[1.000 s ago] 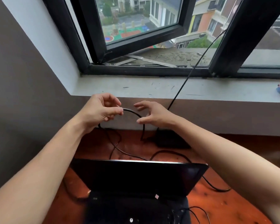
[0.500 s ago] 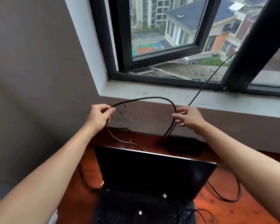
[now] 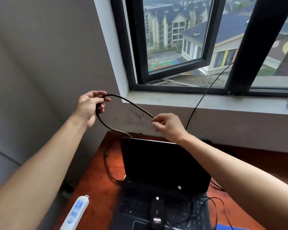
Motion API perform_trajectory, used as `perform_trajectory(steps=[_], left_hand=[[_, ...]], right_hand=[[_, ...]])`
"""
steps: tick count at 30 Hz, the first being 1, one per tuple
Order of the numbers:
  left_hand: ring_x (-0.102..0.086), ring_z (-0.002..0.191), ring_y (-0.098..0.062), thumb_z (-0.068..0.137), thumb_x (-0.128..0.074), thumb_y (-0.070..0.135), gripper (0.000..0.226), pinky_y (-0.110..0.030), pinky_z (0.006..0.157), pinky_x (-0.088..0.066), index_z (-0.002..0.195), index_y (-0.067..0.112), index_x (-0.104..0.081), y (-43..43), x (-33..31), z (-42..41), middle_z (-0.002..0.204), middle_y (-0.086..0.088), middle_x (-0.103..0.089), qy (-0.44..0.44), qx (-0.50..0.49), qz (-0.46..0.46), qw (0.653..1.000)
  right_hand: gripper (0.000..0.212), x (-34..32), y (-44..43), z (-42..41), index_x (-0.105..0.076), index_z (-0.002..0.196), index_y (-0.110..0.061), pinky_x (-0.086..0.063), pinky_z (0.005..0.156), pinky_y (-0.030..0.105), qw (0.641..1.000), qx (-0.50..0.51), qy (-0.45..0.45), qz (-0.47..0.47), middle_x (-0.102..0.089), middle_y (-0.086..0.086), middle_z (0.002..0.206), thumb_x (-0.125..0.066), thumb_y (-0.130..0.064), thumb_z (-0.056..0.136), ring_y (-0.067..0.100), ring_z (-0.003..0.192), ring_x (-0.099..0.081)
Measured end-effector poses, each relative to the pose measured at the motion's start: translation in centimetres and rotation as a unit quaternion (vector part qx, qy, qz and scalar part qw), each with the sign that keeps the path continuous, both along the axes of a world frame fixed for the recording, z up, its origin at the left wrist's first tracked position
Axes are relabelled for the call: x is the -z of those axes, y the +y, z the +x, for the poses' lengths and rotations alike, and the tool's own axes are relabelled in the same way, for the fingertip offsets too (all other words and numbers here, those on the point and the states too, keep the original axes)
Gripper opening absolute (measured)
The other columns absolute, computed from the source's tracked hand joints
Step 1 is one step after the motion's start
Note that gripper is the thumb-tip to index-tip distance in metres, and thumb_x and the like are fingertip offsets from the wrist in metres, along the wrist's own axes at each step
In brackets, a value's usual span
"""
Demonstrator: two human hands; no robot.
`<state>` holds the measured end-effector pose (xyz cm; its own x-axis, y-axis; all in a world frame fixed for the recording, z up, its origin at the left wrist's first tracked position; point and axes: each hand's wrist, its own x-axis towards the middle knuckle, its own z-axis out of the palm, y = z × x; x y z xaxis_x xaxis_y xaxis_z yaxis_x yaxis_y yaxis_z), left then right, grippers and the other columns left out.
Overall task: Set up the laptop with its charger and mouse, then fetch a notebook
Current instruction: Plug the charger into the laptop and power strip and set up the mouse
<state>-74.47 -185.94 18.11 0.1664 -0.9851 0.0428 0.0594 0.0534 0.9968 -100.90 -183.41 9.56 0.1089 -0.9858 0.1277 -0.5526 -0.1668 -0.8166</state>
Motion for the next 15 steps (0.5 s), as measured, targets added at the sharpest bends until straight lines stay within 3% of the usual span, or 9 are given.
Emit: perform_trajectory(steps=[5,10,15], left_hand=[[-0.043,0.045,-0.01,0.089,-0.044,-0.01,0.026,-0.021,0.048,-0.035,0.083,0.008,-0.061,1.2,-0.7,2.2,0.066,-0.005,-0.07,0.057,0.036,-0.006,0.998],[-0.043,0.043,-0.01,0.089,-0.044,-0.011,0.025,-0.019,0.044,-0.035,0.086,0.005,-0.062,0.4,-0.5,4.7,0.066,-0.007,-0.069,0.114,0.088,0.011,0.989],[-0.044,0.043,-0.01,0.09,-0.043,-0.011,0.025,-0.018,0.043,-0.035,0.086,0.005,-0.062,-2.4,0.4,10.3,0.067,-0.01,-0.068,0.178,0.134,0.058,0.973]], right_hand=[[0.015,-0.8,2.5,4.8,-0.075,0.094,-0.026,-0.053,0.087,0.032,0.996,-0.036,0.079,0.024,-0.074,-0.007,0.093,-0.066,-0.028,0.082,0.015,0.09,-0.067],[0.054,0.3,1.0,11.7,-0.053,0.132,-0.031,-0.046,0.095,0.033,0.975,-0.052,0.215,0.001,-0.06,-0.003,0.126,-0.068,-0.037,0.08,0.022,0.113,-0.058],[0.061,2.8,-2.5,19.8,-0.049,0.132,-0.041,-0.045,0.091,0.035,0.938,-0.055,0.339,0.039,-0.056,-0.002,0.127,-0.069,-0.052,0.076,0.023,0.118,-0.055]])
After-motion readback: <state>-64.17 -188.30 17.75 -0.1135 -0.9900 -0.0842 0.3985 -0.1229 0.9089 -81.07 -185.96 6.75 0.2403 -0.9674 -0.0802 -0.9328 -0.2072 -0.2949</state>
